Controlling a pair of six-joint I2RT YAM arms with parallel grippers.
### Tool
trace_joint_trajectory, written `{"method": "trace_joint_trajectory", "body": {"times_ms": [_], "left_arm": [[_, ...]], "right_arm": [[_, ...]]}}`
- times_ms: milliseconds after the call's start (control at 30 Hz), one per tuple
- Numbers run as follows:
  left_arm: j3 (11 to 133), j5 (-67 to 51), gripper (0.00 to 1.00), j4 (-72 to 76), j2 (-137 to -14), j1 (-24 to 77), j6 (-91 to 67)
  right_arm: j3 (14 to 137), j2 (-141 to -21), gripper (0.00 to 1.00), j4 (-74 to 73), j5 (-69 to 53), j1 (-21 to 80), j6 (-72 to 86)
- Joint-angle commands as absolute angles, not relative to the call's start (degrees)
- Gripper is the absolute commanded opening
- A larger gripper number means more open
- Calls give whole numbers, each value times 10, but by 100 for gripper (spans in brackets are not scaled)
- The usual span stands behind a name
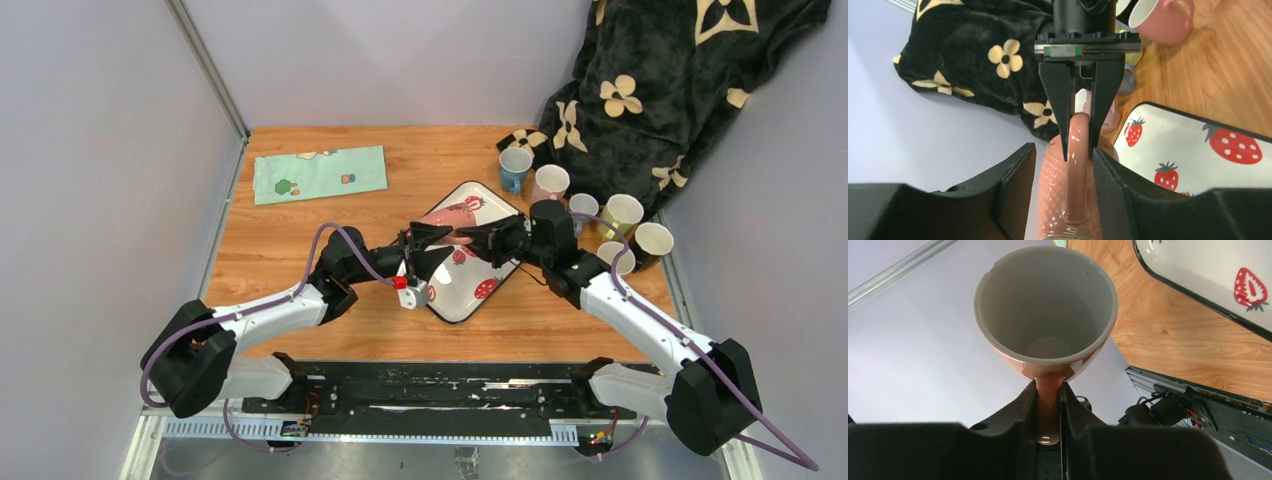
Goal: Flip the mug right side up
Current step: Turn over the cup on the tray.
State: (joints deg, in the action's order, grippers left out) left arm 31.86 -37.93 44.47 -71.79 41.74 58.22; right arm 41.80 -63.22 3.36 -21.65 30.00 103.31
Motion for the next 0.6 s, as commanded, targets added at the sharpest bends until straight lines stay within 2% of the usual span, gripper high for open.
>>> {"method": "trace_joint_trajectory", "body": {"times_ms": [0, 233, 333, 567], "left_arm": [[334, -411, 54, 483, -711, 420, 572], [333, -423, 65, 455, -702, 420, 517], [334, -408, 76, 429, -686, 420, 472], [308, -359, 85, 377, -630, 420, 429]], "right_arm": [[417, -625, 0, 87, -200, 307, 1022], [410, -607, 0, 99, -166, 306, 1004], [413, -598, 0, 94, -136, 303, 960], [428, -567, 0, 48, -61, 279, 828]]}}
